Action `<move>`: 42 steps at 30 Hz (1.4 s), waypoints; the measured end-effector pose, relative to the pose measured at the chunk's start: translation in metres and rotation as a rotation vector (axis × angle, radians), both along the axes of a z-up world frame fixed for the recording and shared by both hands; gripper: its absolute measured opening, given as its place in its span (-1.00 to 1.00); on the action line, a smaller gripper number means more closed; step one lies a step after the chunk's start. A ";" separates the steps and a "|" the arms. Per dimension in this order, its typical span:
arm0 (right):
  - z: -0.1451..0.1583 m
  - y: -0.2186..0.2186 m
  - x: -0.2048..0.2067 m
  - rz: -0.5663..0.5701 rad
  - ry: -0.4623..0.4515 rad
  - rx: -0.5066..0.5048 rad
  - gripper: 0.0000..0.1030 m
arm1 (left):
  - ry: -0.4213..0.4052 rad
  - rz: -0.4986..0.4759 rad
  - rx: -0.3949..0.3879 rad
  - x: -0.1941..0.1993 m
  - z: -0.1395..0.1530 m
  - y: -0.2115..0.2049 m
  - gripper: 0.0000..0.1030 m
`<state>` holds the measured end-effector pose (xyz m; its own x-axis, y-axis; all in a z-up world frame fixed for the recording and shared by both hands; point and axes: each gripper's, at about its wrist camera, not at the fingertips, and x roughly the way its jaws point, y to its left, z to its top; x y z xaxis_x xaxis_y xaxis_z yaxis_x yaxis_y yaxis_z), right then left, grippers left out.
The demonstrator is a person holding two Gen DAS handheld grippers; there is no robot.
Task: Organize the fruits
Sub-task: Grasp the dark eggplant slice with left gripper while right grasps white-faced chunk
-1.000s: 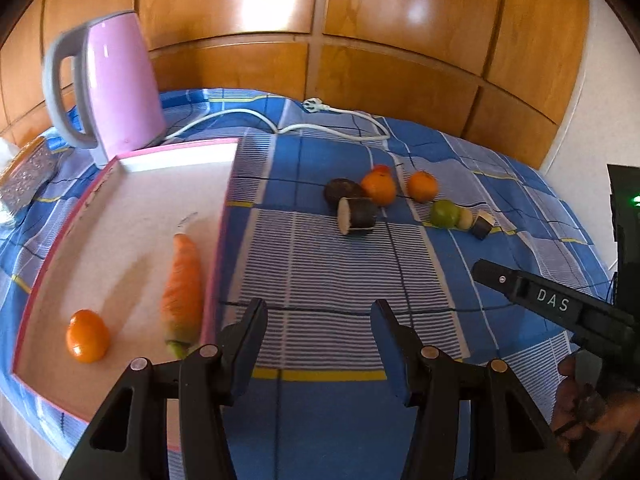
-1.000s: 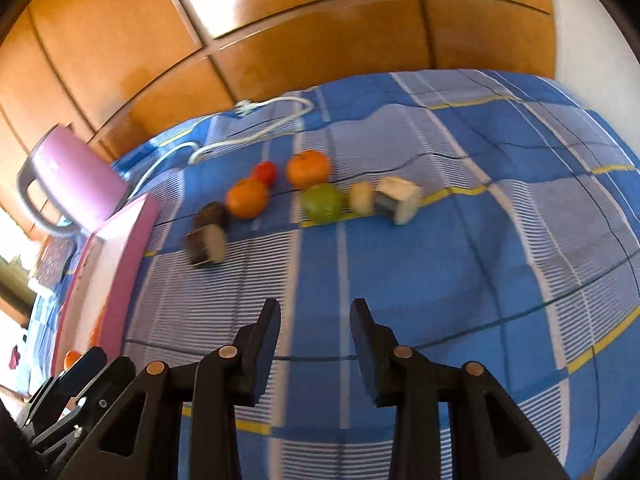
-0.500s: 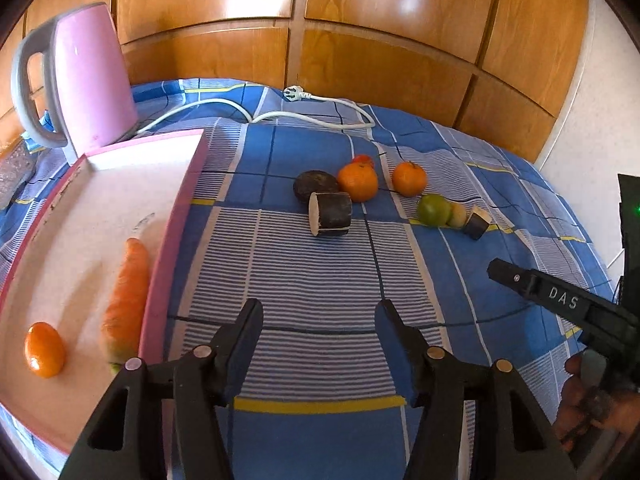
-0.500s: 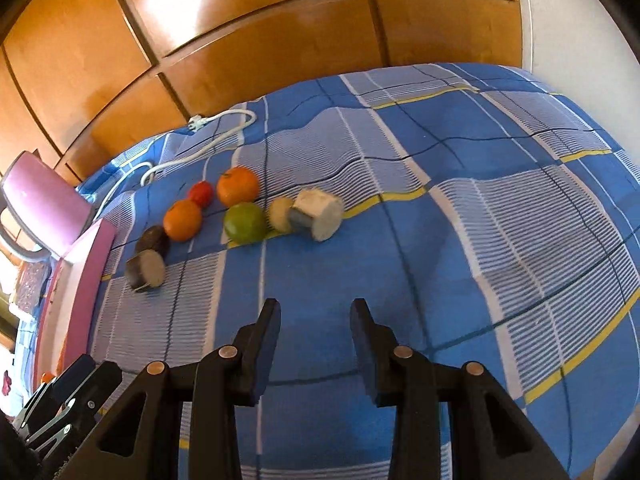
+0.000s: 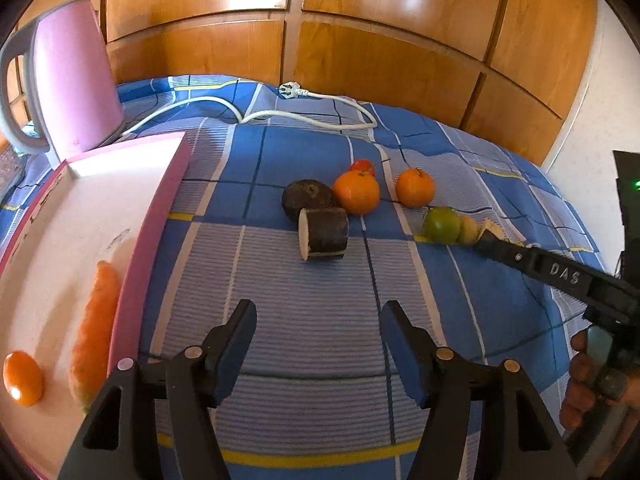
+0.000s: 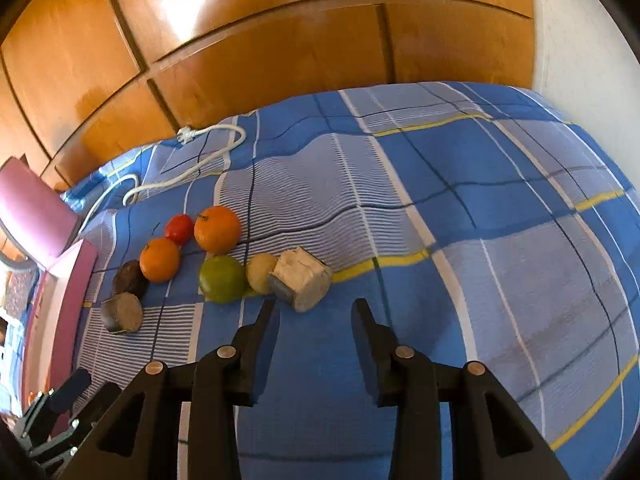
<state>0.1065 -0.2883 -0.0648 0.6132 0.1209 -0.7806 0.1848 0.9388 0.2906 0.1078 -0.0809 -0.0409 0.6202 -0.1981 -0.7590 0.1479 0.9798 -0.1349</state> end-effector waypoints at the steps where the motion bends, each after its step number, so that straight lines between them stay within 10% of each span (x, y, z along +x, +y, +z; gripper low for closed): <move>1: -0.001 0.001 0.003 0.009 0.003 -0.009 -0.26 | -0.001 -0.003 -0.002 0.002 0.000 0.000 0.27; 15: -0.011 0.002 0.023 0.055 -0.017 -0.058 -0.24 | -0.003 -0.001 -0.030 0.038 -0.003 -0.015 0.31; 24: -0.014 0.000 0.027 0.063 -0.036 -0.050 -0.25 | 0.011 0.010 -0.053 0.051 -0.017 -0.012 -0.44; 42: -0.017 -0.012 0.027 0.054 -0.054 0.039 -0.29 | -0.020 0.001 -0.063 0.000 -0.018 0.001 -0.47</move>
